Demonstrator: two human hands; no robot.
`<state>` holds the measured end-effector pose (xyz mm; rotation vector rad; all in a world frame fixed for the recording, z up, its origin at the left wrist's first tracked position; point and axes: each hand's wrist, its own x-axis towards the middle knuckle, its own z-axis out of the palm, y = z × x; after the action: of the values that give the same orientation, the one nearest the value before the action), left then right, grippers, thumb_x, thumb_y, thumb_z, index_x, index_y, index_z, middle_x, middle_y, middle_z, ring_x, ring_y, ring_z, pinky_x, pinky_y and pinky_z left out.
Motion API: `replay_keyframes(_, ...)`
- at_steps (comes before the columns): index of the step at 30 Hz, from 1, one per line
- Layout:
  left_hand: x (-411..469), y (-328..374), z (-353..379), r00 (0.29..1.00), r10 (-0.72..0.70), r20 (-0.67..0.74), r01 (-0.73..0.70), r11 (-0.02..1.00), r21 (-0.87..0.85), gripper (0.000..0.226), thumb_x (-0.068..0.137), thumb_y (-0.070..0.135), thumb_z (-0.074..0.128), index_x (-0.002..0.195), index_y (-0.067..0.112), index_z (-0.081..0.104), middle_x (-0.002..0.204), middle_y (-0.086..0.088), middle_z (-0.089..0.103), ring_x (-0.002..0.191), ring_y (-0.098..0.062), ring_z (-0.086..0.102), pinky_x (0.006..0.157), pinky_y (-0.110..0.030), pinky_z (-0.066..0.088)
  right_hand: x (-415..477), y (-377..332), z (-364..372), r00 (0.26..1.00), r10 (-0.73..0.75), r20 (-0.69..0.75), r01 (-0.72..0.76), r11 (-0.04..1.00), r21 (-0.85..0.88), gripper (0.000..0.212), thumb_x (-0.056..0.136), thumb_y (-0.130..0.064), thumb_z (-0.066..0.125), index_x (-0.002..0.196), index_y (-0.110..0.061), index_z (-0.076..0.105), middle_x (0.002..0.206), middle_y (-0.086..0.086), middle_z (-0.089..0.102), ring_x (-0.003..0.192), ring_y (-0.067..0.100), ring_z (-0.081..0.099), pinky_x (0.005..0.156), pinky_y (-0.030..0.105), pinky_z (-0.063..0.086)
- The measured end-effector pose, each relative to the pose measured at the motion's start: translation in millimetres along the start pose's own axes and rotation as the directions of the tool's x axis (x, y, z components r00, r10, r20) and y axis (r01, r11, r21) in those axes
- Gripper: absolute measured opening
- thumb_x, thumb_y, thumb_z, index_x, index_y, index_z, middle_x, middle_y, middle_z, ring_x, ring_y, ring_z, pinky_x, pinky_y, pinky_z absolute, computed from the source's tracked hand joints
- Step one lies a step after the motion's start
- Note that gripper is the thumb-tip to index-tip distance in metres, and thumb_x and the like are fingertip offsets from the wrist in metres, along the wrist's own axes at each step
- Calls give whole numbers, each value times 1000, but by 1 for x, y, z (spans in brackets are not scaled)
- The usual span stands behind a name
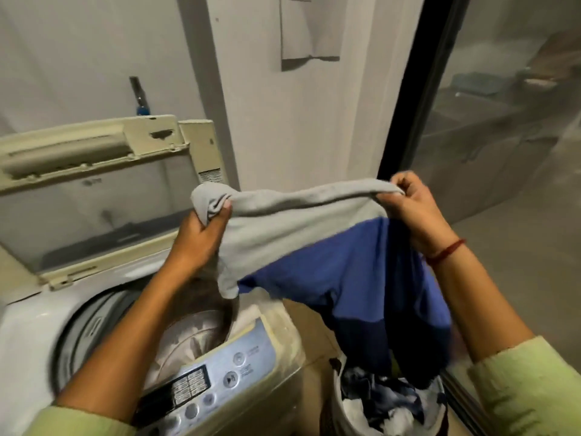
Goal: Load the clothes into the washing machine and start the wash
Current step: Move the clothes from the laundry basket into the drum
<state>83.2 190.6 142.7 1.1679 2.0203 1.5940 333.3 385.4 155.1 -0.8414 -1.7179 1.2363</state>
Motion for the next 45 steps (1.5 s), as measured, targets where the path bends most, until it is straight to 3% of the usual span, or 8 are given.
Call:
replay_keyframes(8, -9, -46, -122, 932, -232, 279, -35, 709, 704, 99, 41, 60, 74, 128, 19, 49, 121, -5, 59, 103, -21, 56, 80, -27, 41, 7, -97, 142, 876, -480, -43, 476, 877, -68, 30, 80, -3, 53, 104, -19, 62, 100, 9, 62, 92, 7, 58, 82, 13, 45)
replay_keyframes(15, -6, -63, -198, 943, -233, -237, 256, 964, 72, 37, 70, 24, 71, 104, 12, 60, 95, -14, 62, 82, -20, 57, 76, -36, 49, 8, -129, 214, 708, -706, 27, 701, 697, -152, 19, 80, -18, 60, 90, -2, 62, 92, 11, 53, 84, -4, 46, 76, 13, 41)
replay_keyframes(20, -28, -79, -214, 881, -228, -414, 166, 970, -180, 31, 66, 29, 55, 93, 14, 58, 65, 1, 59, 59, -10, 53, 56, -23, 44, -23, -17, 252, 714, 113, 691, 396, 749, -532, 101, 58, -46, 84, 142, -25, 32, 139, 8, 40, 124, 20, 44, 110, 30, 35)
replay_keyframes(25, -41, -94, -211, 952, -88, -292, 164, 955, 247, 33, 60, 28, 58, 91, 15, 63, 88, -6, 64, 87, -17, 60, 77, -35, 48, -87, 53, 307, 385, 558, 735, 434, 593, -678, 28, 80, -37, 70, 97, -18, 59, 99, 7, 65, 89, 26, 59, 75, 21, 40)
replay_keyframes(28, -37, -85, -235, 906, -1, -423, 104, 970, 221, 36, 63, 24, 57, 95, 8, 64, 92, -10, 65, 91, -25, 63, 78, -37, 48, -84, 57, 345, 443, 422, 791, 324, 747, -580, 20, 85, -26, 65, 101, -16, 58, 104, 12, 65, 89, 25, 58, 71, 26, 41)
replay_keyframes(33, -23, -55, -287, 829, 36, -559, 99, 973, 210, 40, 79, 19, 66, 117, 9, 57, 114, -12, 62, 105, -28, 59, 88, -37, 46, -67, 36, 398, 828, 134, 545, -86, 990, -112, 38, 79, -18, 71, 116, -20, 61, 110, -1, 66, 105, 15, 63, 93, 30, 50)
replay_keyframes(41, -29, -116, -295, 933, -224, -280, 358, 626, 692, 27, 81, 30, 58, 105, 18, 58, 108, -14, 66, 90, -33, 59, 69, -30, 39, -11, 51, 360, 615, 255, 746, 50, 932, -359, 38, 75, -19, 77, 109, -11, 64, 102, 5, 68, 93, 22, 64, 82, 28, 53)
replay_keyframes(45, -26, -135, -298, 924, -146, -353, 364, 617, 697, 30, 78, 17, 61, 108, 20, 62, 106, -19, 68, 96, -40, 61, 68, -32, 40, 2, 52, 342, 888, 75, 454, 139, 898, -418, 31, 71, -34, 76, 89, -17, 58, 94, 3, 51, 84, 14, 50, 79, 24, 40)
